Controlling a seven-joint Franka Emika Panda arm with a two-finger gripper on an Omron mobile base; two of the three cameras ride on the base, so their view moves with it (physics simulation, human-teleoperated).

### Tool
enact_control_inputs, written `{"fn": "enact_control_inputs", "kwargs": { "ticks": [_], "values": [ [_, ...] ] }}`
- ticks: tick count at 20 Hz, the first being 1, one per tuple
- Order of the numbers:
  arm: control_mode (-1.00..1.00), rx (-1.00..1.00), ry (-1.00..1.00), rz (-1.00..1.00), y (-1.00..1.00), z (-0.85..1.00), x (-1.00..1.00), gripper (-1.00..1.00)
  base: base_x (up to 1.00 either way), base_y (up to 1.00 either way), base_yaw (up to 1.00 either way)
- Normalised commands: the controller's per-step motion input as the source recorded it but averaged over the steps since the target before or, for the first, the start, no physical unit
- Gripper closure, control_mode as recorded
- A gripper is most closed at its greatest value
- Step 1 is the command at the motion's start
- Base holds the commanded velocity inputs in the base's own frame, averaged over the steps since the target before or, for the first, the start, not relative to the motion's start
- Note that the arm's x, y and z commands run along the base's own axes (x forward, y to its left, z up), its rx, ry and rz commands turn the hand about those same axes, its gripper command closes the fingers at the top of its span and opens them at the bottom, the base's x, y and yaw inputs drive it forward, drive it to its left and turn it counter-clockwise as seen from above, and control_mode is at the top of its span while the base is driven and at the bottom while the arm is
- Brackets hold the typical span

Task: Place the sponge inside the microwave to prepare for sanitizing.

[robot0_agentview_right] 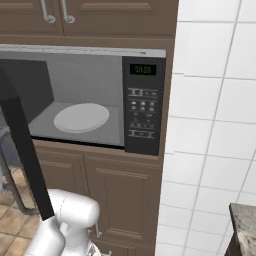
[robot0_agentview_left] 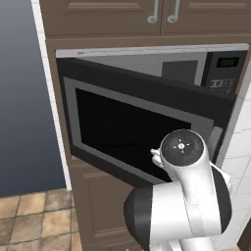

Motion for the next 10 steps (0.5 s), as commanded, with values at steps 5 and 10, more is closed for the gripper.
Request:
{"fn": "enact_control_inputs", "kwargs": {
  "ticks": [5, 10],
  "values": [
    [-1.0, -0.03, -0.1, -0.11, 1.0, -0.69, -0.03, 1.0, 0.0, 0.0, 0.0],
    [-1.0, -0.09, -0.1, -0.09, 1.0, -0.55, -0.04, 1.0, 0.0, 0.0, 0.0]
  ]
}}
